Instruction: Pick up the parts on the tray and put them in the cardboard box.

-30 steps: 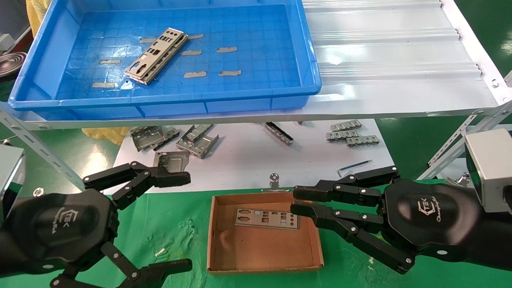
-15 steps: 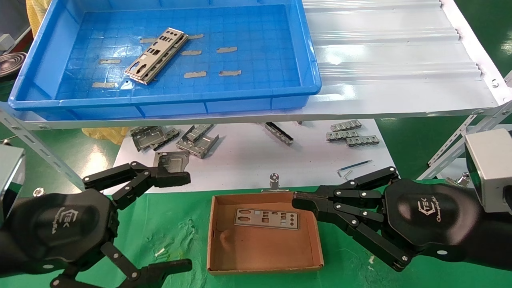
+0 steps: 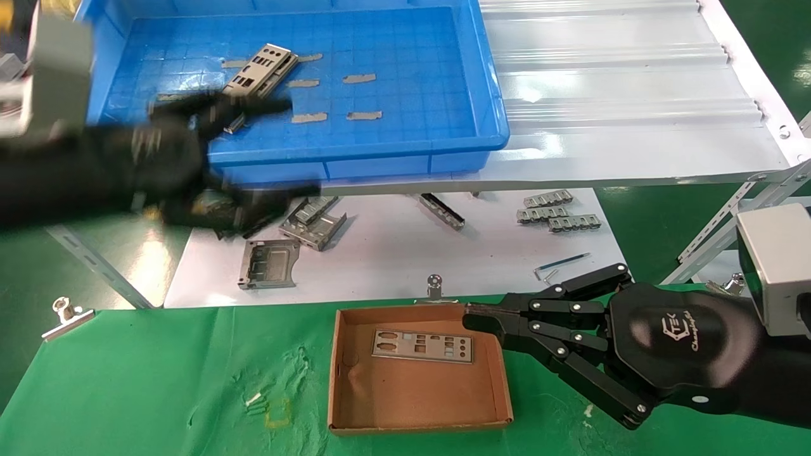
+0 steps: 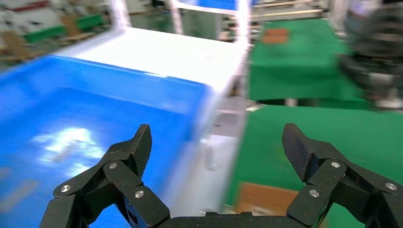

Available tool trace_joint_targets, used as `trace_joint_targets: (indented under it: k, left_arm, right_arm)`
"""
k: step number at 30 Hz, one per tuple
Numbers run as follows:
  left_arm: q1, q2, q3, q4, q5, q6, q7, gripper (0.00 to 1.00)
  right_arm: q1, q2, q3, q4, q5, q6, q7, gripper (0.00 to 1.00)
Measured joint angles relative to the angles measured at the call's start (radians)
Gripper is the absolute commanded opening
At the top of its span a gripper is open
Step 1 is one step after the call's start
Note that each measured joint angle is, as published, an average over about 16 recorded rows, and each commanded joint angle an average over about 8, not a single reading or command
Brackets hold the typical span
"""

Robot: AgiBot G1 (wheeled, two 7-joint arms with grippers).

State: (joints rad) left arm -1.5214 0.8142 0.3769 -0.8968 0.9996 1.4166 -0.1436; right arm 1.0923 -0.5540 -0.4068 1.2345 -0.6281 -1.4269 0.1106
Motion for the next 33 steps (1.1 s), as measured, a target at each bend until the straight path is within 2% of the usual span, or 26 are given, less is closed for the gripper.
trace_joint_targets:
  k: [6,13,20,28,30,33]
  left_arm:
    - [-0.186,0.115,0.046,0.260,0.112,-0.062,0.061,1.00]
    - [-0.339,0.219,0.091,0.520,0.212,-0.164,0.115,1.00]
    - [-0.422,0.285,0.122,0.701,0.274,-0.261,0.142,1.00]
    - [-0.455,0.316,0.133,0.813,0.298,-0.331,0.167,1.00]
    - [-0.457,0.319,0.133,0.829,0.298,-0.343,0.172,1.00]
    - [-0.458,0.321,0.132,0.849,0.298,-0.359,0.179,1.00]
  right_arm:
    - [0.000,0.000,0.000,0.000,0.000,0.000,0.000,0.00]
    - [0.000,0.000,0.000,0.000,0.000,0.000,0.000,0.00]
    - [0.000,0.000,0.000,0.000,0.000,0.000,0.000,0.00]
    - [0.000,0.000,0.000,0.000,0.000,0.000,0.000,0.01]
    - [0.000,0.000,0.000,0.000,0.000,0.000,0.000,0.11]
    - [0.000,0.000,0.000,0.000,0.000,0.000,0.000,0.49]
